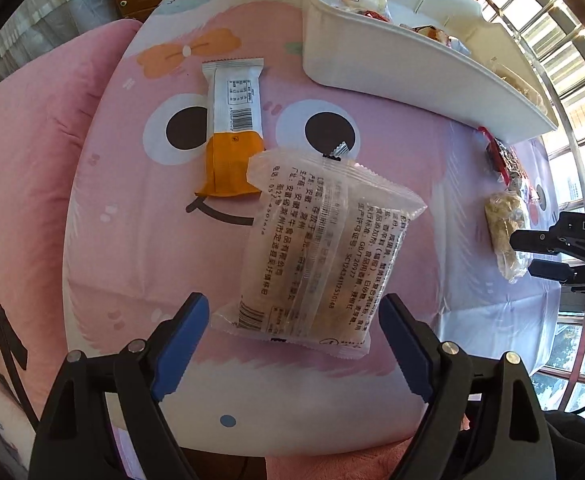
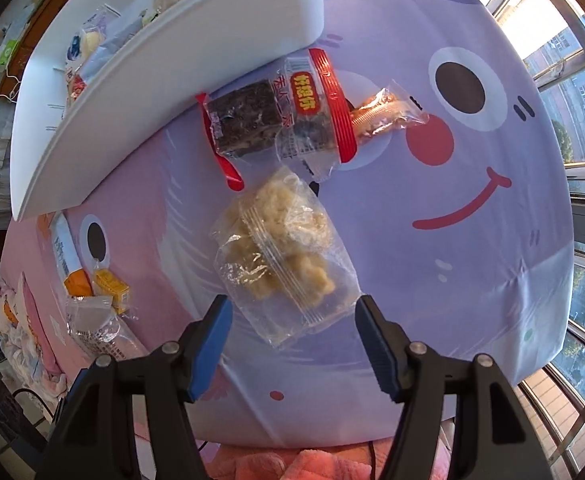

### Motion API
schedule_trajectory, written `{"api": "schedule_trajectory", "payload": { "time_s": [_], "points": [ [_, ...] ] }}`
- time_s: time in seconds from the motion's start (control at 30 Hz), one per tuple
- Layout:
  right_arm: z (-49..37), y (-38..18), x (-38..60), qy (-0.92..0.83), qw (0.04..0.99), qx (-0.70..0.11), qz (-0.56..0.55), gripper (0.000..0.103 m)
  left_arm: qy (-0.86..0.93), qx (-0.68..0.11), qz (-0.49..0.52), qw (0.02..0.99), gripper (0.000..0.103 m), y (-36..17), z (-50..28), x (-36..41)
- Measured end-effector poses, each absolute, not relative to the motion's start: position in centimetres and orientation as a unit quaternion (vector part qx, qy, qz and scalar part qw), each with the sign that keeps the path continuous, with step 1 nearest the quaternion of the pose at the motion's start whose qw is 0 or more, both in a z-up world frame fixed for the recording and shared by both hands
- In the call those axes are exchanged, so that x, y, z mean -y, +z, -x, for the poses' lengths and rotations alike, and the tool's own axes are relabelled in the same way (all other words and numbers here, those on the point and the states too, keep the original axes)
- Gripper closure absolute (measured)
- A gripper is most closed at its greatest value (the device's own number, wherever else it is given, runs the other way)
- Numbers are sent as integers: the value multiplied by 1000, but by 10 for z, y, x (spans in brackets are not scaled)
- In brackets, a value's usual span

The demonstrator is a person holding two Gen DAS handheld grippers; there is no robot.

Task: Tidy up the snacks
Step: 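Grasp the clear printed-text packet with the left tool while the right tool grasps the puffed-snack bag, then carry both packets over the white basket and open both tools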

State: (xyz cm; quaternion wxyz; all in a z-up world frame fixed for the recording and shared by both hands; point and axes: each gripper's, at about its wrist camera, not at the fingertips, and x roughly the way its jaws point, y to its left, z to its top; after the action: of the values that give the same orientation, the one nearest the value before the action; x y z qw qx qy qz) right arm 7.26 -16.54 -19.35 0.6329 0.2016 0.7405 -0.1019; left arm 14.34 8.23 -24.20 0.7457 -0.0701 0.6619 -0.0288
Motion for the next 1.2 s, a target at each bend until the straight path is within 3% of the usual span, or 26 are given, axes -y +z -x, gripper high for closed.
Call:
{"api": "schedule_trajectory", "payload": {
  "time_s": [0.23,0.77,0.93,1.2],
  "points": [
    [-84,-206,158,-118,624,-750,-183,29,-39,-669,89,737,13,-252,-158,-85],
    [-114,-227,155,-116,614,-761,-173,29,-41,-694,88,714,16,-272,-193,-75],
    [-115,-224,151,-112,621,-757,-168,33,-37,-697,96,710,19,-274,-196,-74],
    [-113,-216,146,-107,632,-752,-156,51,-32,-694,106,711,28,-279,-194,-78]
  ]
}}
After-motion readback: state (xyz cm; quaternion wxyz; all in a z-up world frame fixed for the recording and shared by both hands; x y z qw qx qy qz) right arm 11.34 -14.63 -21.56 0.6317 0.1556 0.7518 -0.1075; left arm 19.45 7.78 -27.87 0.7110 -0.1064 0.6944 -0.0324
